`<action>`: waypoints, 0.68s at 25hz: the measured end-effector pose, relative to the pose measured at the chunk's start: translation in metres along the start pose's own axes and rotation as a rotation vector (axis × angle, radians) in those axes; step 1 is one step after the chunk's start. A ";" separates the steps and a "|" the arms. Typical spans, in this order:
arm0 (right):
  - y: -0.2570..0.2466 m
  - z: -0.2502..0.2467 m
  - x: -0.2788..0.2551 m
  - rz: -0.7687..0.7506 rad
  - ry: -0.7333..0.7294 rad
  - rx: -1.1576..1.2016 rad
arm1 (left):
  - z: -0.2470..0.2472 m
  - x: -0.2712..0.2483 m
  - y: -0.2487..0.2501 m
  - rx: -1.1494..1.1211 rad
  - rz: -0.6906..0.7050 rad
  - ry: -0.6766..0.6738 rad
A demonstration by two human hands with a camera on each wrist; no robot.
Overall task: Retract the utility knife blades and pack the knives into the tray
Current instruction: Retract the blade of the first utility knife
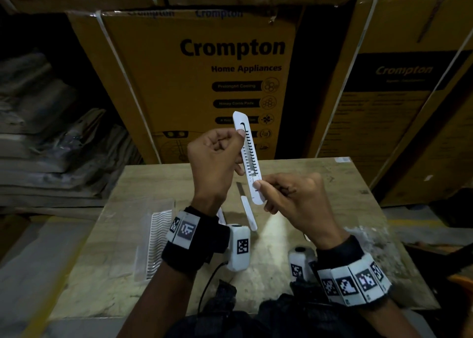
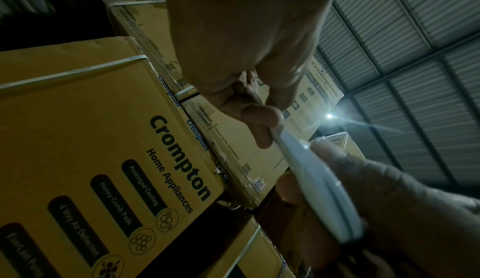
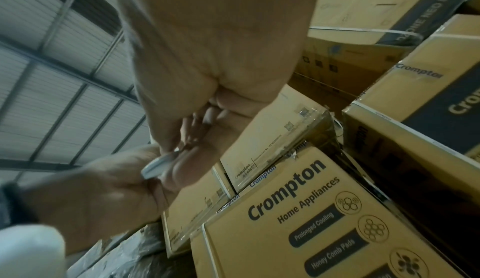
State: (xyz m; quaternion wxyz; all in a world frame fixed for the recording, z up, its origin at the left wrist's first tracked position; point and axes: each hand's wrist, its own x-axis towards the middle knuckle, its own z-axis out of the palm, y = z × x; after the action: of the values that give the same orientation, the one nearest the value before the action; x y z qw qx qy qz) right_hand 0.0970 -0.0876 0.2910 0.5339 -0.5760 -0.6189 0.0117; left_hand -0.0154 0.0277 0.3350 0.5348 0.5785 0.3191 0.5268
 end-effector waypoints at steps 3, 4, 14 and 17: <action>0.002 -0.001 0.003 -0.039 0.008 0.012 | -0.002 0.003 0.000 0.005 0.005 0.001; 0.003 -0.002 0.004 -0.058 -0.003 0.006 | -0.002 0.004 -0.002 0.005 0.005 0.002; 0.003 0.017 0.011 -0.104 0.003 -0.025 | -0.019 0.013 -0.016 -0.020 0.010 0.020; 0.001 0.030 0.008 -0.024 0.000 0.040 | -0.029 0.017 -0.019 -0.013 0.010 0.006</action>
State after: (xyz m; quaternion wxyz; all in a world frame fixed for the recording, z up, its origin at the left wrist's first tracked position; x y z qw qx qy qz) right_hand 0.0788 -0.0637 0.2827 0.5454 -0.5574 -0.6256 0.0178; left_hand -0.0357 0.0560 0.3180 0.5349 0.5750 0.3143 0.5334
